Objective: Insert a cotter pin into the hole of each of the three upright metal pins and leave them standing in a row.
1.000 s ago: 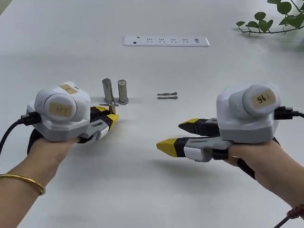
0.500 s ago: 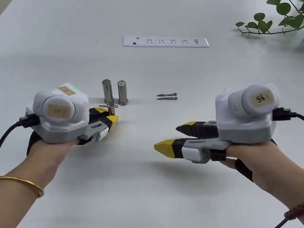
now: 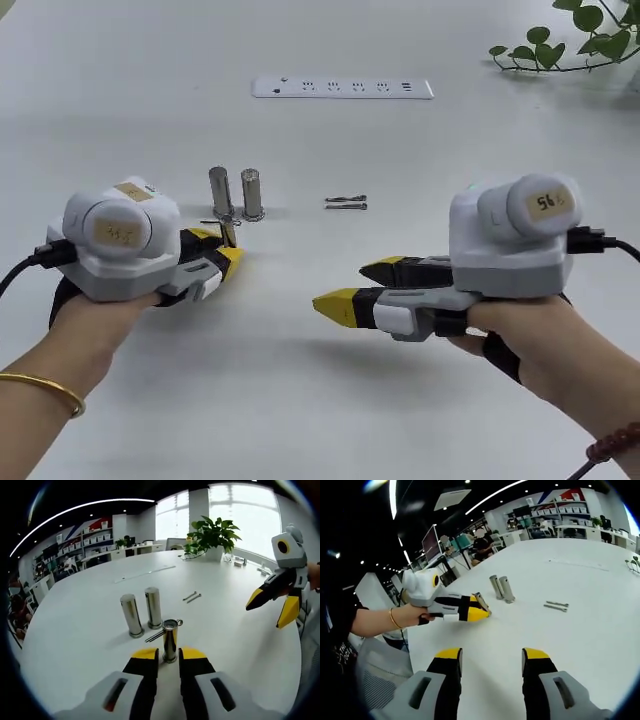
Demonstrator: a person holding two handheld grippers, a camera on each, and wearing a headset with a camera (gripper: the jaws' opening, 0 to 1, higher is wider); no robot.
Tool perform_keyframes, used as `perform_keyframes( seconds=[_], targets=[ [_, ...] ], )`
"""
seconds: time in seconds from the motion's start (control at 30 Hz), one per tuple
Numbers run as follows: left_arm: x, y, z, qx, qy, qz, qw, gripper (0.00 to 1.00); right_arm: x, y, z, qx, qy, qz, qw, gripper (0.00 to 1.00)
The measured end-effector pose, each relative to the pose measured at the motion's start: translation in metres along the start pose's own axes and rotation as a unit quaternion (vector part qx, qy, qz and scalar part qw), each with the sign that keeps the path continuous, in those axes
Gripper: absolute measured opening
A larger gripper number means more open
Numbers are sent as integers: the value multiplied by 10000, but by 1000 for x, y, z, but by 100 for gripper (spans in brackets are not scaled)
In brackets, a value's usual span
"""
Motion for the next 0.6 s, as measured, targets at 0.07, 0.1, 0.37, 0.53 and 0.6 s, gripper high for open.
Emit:
perform_keyframes(
  seconds=[0.07,0.1,0.37,0.53,0.6],
  targets=[
    [1,0,-2,-18,25,-31,10000,15,-1,2,-1,-41,-39,14,10000,43],
    [1,0,-3,-20,41,-29,10000,17,-2,3,-1,-68,-55,20,10000,43],
    [1,4,-21,-192,52,-261,9995,29,-6,22,-4,-427,-204,-47,9989,40],
    [3,8,-34,-317,134,-356,9988,35,-11,34,-2,-573,-275,-232,9977,38],
    [2,11,-40,-402,141,-407,9983,38,-12,41,-1,-641,-297,-315,9970,37]
  ],
)
Point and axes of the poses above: the centre of the closed fingertips' face, and the gripper's own axes: z roughly forward along the fingers, x roughly to its left, y roughly out of its top, the point moved 1 cm from there along -z, roughly backward along the fingers, and after that the axes turned 8 degrees about x, right-handed, at the moved point
